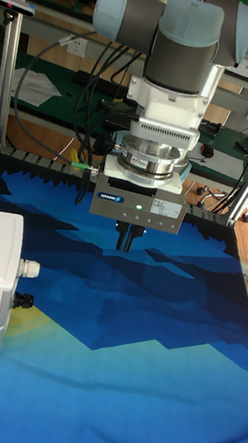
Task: Grasp the handle and open the drawer
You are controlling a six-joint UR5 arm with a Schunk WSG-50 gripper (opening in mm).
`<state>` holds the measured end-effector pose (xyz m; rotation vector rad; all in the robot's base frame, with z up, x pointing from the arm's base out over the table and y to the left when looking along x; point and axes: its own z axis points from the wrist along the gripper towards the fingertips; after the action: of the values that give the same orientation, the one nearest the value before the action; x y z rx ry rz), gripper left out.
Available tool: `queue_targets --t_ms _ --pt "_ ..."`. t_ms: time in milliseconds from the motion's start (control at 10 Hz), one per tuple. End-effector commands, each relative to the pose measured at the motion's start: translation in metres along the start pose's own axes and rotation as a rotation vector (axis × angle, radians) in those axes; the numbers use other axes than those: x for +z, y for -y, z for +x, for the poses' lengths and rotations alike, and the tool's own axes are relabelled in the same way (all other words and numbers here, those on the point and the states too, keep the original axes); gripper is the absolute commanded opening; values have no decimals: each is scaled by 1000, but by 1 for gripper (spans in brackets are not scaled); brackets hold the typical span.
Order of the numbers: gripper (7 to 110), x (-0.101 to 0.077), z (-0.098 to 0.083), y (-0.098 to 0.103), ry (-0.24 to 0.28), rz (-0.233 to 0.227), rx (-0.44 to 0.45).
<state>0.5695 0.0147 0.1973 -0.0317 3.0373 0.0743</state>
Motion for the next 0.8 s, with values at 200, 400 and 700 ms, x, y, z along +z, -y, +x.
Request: queue_targets --t_ms 200,400,700 --pt "7 -1 -3 0 10 -1 -7" --pt "7 -1 -9 5 34 20 -42" --pt "7 -6 -31 26 103 129 -358"
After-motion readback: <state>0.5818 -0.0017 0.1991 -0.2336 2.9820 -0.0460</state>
